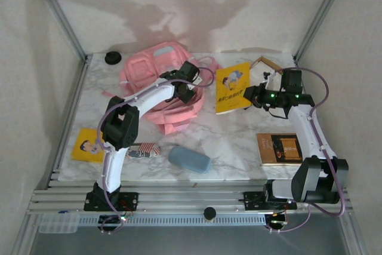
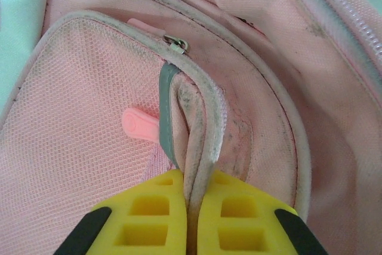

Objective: Pack the student bag
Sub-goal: Open the student bag at the center of the table, then place the book in the student bag.

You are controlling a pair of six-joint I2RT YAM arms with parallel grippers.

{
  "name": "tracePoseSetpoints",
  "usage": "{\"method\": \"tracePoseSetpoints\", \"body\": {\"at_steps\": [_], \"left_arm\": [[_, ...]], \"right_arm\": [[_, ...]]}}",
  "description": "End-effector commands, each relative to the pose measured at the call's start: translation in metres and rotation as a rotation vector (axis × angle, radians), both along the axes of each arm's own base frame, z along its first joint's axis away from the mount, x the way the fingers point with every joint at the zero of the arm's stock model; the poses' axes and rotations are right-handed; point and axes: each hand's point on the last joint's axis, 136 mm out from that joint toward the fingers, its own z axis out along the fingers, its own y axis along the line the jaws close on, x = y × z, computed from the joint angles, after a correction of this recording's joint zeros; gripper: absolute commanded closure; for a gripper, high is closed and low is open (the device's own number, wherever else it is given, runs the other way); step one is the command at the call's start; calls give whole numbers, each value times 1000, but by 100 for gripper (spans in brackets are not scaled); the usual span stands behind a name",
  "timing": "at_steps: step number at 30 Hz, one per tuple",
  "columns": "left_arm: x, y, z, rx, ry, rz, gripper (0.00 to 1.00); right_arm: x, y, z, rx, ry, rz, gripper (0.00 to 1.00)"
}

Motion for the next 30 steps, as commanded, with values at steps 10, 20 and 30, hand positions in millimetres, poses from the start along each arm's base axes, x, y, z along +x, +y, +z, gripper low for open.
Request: {"method": "tracePoseSetpoints", "body": {"at_steps": [10,20,30], "left_arm": [[24,29,150,-50,-283,143,100],[23,43,239,-105,-433,178,100],[18,32,281,-248,-485,160,100]], "right_arm": [[-1,8,19,40,-51,56,100],[-16,46,41,114,-42,149,100],[-24,123,-6,110,37,227,100]]}}
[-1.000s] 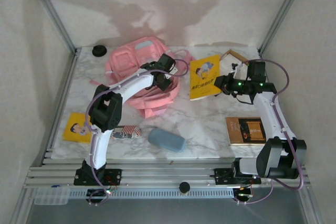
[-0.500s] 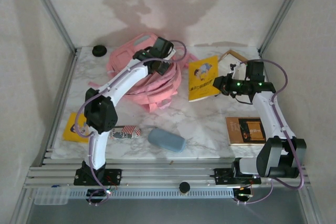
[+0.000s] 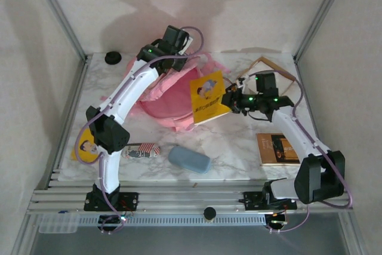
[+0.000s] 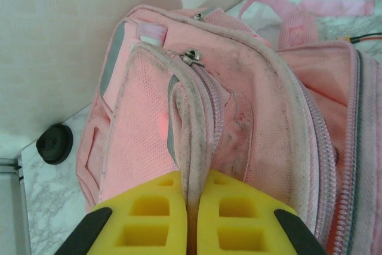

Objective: Pack the student bag
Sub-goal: Place the book in the student bag.

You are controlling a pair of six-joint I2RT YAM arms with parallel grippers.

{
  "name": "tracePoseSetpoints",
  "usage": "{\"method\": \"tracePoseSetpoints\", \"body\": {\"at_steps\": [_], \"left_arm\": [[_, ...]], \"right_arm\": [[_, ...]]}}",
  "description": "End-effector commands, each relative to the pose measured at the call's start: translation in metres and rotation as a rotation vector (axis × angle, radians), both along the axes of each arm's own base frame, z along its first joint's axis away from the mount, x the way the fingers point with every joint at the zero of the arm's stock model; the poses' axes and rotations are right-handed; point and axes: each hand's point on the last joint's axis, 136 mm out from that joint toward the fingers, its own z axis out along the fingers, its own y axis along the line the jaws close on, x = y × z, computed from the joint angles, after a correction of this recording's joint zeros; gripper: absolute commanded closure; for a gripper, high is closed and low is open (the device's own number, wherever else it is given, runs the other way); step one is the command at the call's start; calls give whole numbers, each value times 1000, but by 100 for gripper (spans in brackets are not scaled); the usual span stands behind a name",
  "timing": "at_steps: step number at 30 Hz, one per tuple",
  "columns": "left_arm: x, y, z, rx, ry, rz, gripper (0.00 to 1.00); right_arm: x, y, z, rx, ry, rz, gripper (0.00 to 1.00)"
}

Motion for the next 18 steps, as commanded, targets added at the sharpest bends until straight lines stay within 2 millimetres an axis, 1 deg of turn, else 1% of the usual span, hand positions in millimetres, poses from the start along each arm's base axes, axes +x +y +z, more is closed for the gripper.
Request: {"method": "tracePoseSetpoints", "body": {"at_steps": [1,2,5,7,8,10,12,13,14,16,18], "left_arm": [[-9,1,76,-139,-160,-5,100],[-10,-1,75,-150,-152,-10,100],[-17,-8,68,-188,-113,-44,100],[-18,-10,63,-208,-97,-47,100],[-19,-11,60,-213,-92,-43,100],[-20,-11,59,-223,-88,-40,100],[-20,-11,58,-243,-87,-31,100],[-19,-12,57,-254,-82,-27,100],[-18,-12,56,-265,-80,-16,100],[-17,-10,55,-276,-76,2,100],[-14,-7,54,-291,-77,27,100]], "right_arm": [[9,34,4,38,-63,46,100],[12,41,4,61,-73,52,100],[24,62,16,110,-132,39,100],[29,84,15,93,-141,71,100],[34,94,10,92,-137,89,100],[47,104,-1,127,-117,73,100],[61,113,-3,189,-137,47,100],[72,119,-9,173,-142,32,100],[81,126,-14,148,-161,34,98],[101,131,-33,92,-163,-9,96],[115,137,-39,127,-193,-38,92]]}}
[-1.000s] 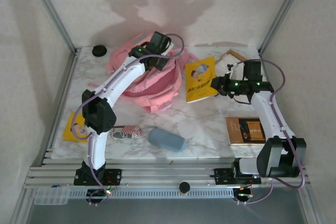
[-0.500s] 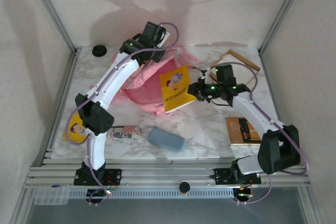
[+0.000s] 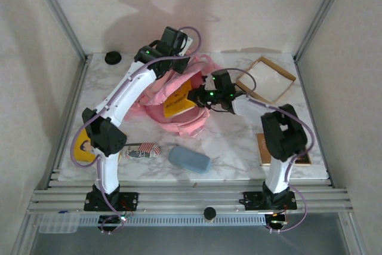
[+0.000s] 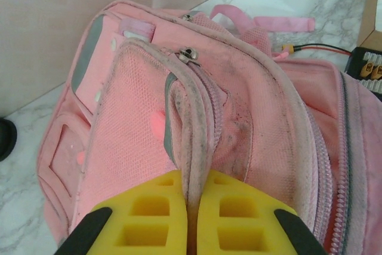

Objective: Pack the student bag
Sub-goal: Place the book in the student bag.

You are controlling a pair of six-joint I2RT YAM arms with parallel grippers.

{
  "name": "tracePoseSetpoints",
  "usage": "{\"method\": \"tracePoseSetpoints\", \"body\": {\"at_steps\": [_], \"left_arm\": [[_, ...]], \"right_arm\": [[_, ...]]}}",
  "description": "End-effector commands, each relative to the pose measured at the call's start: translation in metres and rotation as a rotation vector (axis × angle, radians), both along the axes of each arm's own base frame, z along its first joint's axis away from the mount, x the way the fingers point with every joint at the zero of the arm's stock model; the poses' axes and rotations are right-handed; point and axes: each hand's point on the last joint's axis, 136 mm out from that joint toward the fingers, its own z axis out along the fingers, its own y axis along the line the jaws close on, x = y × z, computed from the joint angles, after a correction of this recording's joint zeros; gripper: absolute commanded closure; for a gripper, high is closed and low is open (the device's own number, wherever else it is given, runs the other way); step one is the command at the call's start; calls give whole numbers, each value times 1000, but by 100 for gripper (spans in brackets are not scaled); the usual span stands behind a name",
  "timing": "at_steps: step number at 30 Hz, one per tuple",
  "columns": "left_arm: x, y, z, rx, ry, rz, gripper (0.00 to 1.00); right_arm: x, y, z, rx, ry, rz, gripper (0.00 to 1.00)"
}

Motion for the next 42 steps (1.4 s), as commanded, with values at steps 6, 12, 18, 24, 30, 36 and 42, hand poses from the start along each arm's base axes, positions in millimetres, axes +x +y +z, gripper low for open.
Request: {"method": "tracePoseSetpoints", "body": {"at_steps": [6,12,18,24,30,36,42], "left_arm": [[8,7,46,-156,-108,57,100],[16,16,44,-173,-113,97,100],[20,16,41,-206,-108,98,100],[23,11,34,-234,-92,97,100],[24,8,33,-251,-87,93,100],[14,-6,31,-292,-40,14,100],[7,-15,18,-290,18,-38,100]], "right_arm": [[73,32,-4,-30,-179,-52,63],[75,-2,-4,-150,-166,-133,33],[36,-34,-5,-334,-125,-162,24],[-8,-29,-26,-382,-23,-135,31],[-7,-4,-59,-370,33,-133,37],[12,14,-82,-330,92,-195,41],[49,21,-56,-221,6,-323,44]]}}
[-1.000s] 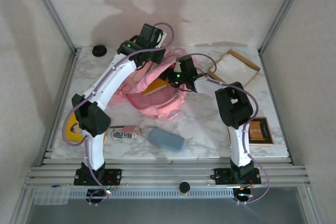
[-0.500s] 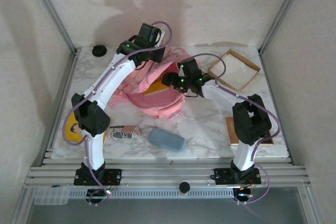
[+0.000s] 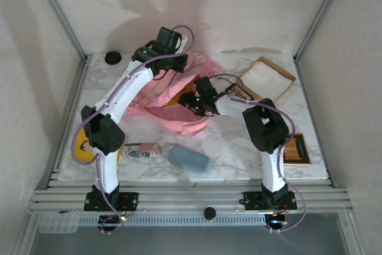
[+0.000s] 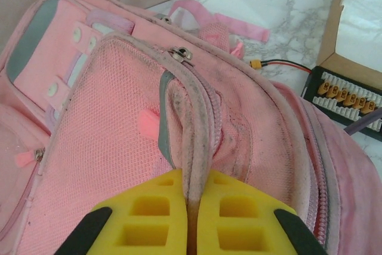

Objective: Pack the student bag
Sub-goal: Place the book in the student bag.

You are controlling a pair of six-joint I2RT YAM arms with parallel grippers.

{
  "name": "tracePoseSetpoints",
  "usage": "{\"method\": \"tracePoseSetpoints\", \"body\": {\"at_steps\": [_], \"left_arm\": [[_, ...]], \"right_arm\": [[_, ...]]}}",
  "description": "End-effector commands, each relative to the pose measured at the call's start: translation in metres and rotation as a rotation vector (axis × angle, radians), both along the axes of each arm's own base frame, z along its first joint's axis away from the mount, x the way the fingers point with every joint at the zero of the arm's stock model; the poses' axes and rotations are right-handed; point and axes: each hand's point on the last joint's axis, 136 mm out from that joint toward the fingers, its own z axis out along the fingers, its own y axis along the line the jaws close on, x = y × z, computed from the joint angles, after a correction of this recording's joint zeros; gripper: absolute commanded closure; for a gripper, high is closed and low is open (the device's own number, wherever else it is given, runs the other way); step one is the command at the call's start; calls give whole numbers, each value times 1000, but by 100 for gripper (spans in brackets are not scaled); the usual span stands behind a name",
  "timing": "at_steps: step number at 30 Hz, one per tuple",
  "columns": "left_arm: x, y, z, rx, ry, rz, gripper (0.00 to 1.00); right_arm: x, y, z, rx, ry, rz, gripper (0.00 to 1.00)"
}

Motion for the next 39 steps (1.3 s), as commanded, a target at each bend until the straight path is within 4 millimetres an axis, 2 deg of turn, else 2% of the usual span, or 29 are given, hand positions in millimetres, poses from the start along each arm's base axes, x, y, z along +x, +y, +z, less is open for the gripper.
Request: {"method": "tracePoseSetpoints", "body": {"at_steps": [1,3,6,9,11,14,17,20,22,27,32,37,39], "left_arm": [[-2,-10,35,-92,-70,-45,100],[-3,-13,35,-98,-68,-65,100],[-2,-14,39,-104,-78,-68,100],[-3,-16,41,-112,-80,-82,100],[-3,-17,40,-110,-76,-87,100],[-1,-15,42,-104,-85,-76,100],[0,-11,44,-95,-96,-65,100],[-1,-10,44,-92,-92,-66,100],[0,-9,43,-92,-93,-62,100],[3,-9,42,-102,-95,-43,100],[3,-11,36,-106,-81,-54,100],[0,-14,32,-106,-65,-77,100],[-1,-14,32,-104,-64,-81,100]], "right_arm": [[39,9,30,65,-125,-106,45],[56,9,43,112,-171,-144,47],[76,4,37,147,-158,-198,54],[91,-1,47,149,-250,-245,55],[102,9,58,198,-310,-214,55],[110,16,49,179,-295,-207,55],[107,4,52,128,-306,-229,56],[90,-7,59,101,-291,-230,52],[76,-6,58,75,-279,-213,50],[47,-8,21,62,-157,-241,48],[52,-3,-7,18,-96,-243,46],[73,-1,-8,-10,-132,-267,44],[85,1,-2,11,-170,-268,44]]}}
